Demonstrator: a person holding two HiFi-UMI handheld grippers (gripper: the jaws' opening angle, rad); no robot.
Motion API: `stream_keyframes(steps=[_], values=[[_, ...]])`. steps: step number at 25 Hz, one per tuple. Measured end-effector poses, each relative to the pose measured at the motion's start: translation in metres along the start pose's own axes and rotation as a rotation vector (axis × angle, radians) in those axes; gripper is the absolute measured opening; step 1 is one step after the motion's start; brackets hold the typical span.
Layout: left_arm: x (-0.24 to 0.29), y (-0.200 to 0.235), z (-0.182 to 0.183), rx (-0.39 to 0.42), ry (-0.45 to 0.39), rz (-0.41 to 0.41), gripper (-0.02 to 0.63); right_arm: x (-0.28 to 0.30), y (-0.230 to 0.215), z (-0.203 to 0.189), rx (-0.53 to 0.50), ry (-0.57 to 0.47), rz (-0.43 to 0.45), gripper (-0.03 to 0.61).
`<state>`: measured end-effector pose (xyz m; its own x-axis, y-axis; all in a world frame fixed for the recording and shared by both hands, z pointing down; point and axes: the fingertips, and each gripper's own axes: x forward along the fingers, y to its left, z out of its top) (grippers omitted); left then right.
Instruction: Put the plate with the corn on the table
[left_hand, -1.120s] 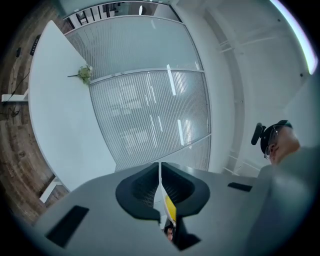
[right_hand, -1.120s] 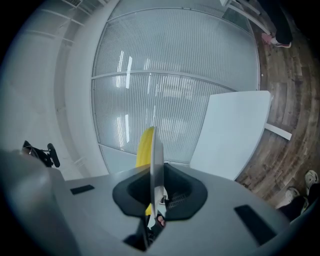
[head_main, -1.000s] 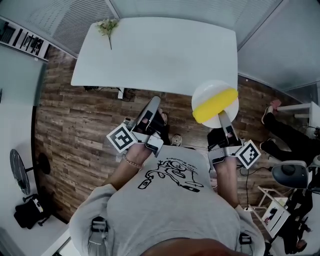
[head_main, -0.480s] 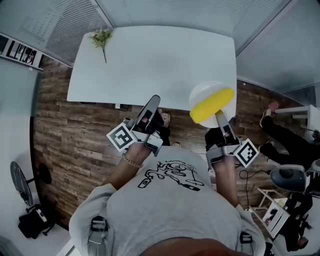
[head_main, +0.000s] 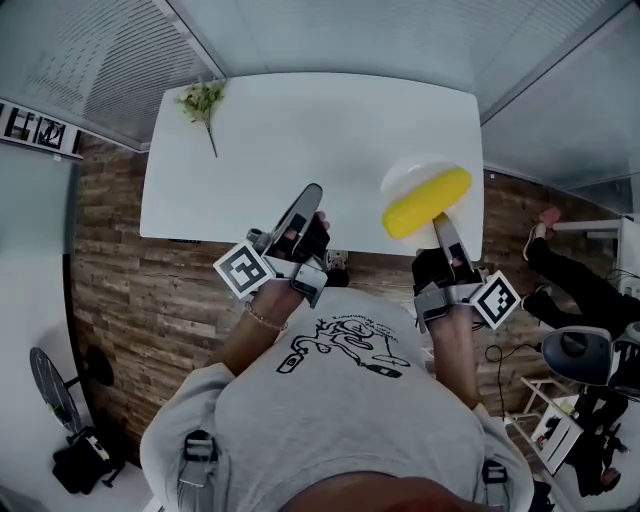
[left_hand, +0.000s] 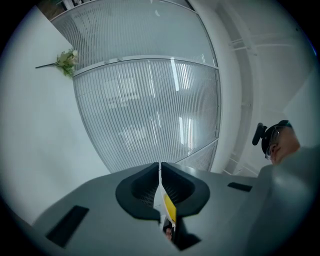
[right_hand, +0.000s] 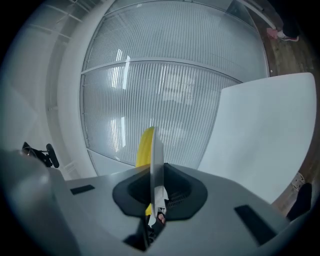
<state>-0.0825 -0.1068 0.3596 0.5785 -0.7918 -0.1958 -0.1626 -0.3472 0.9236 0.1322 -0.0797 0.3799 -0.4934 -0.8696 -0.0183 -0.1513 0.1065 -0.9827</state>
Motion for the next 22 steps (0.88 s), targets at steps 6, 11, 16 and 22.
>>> stream_keyframes(steps=[6,11,16,22], values=[[0.007,-0.003,0.013,-0.002,0.018,-0.009,0.029,0.016,0.009,-0.001,-0.013,-0.011,0.008,0.028],[0.034,0.019,0.028,-0.015,0.028,-0.001,0.029,0.048,-0.003,0.012,-0.003,-0.014,0.004,0.028],[0.048,0.034,0.038,-0.024,0.042,0.002,0.029,0.069,-0.01,0.018,-0.002,-0.024,0.001,0.028],[0.049,0.028,0.037,-0.036,0.05,-0.011,0.029,0.068,-0.006,0.016,0.003,-0.029,-0.001,0.028]])
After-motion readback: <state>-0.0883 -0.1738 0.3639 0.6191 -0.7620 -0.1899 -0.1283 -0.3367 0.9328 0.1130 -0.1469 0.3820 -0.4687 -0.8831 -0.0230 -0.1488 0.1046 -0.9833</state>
